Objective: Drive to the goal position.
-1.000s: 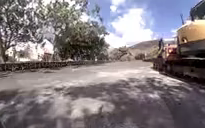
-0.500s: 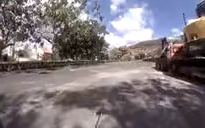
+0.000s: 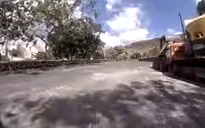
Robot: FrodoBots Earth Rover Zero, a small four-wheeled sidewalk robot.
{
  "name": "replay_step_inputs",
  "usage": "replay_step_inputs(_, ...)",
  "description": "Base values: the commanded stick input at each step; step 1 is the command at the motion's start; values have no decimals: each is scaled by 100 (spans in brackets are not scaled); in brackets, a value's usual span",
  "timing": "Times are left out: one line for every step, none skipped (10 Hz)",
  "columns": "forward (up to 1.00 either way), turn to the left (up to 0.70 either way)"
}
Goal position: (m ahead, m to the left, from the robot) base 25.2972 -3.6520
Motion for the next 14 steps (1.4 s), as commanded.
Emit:
replay_step_inputs(70, 0)
replay_step_inputs(70, 0)
replay_step_inputs(70, 0)
replay_step_inputs(70, 0)
replay_step_inputs(70, 0)
replay_step_inputs(70, 0)
replay_step_inputs(70, 0)
replay_step_inputs(70, 0)
replay_step_inputs(70, 0)
replay_step_inputs(70, 0)
replay_step_inputs(70, 0)
replay_step_inputs(70, 0)
replay_step_inputs(70, 0)
replay_step_inputs(70, 0)
